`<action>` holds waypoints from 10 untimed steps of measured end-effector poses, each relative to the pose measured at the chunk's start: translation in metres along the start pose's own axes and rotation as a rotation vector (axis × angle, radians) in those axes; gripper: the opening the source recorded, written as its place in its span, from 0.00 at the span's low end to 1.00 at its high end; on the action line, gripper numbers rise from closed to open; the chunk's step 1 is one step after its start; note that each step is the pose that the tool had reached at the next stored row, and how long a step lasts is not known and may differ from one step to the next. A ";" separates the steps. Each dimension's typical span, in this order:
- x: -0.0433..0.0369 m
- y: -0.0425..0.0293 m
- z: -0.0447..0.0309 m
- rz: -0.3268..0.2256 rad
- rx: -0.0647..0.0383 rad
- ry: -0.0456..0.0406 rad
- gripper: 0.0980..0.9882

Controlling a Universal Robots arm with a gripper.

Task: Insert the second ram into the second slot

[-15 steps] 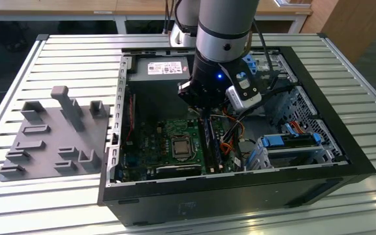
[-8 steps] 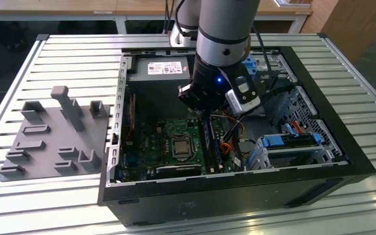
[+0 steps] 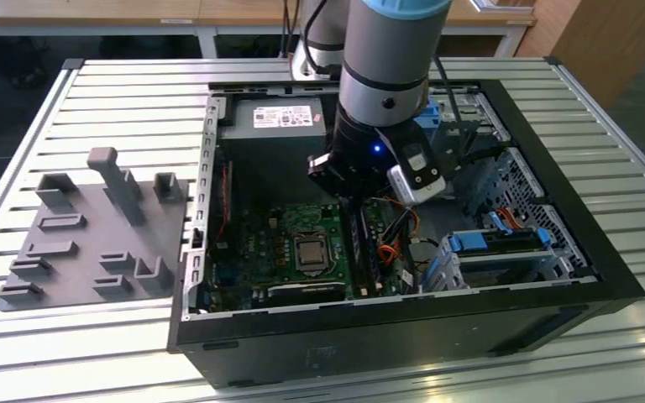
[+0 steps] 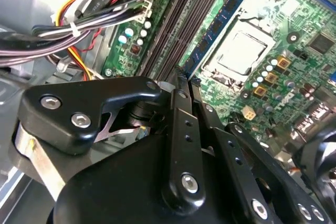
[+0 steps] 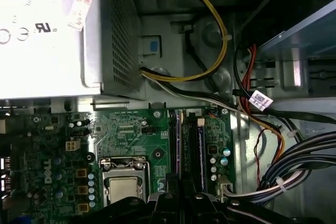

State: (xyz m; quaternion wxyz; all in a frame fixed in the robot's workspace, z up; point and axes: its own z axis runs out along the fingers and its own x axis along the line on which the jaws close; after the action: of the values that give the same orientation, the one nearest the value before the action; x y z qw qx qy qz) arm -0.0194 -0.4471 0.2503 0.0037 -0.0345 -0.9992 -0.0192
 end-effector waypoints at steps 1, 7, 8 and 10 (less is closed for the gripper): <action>-0.0001 -0.0003 0.0017 0.000 0.000 0.0004 0.04; -0.0004 -0.0038 0.0125 -0.007 0.001 0.0071 0.04; -0.0005 -0.0045 0.0142 -0.009 0.001 0.0086 0.04; -0.0005 -0.0051 0.0146 -0.009 0.001 0.0092 0.04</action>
State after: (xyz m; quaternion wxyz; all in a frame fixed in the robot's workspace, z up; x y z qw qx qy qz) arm -0.0194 -0.4517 0.2355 0.0082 -0.0298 -0.9993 -0.0189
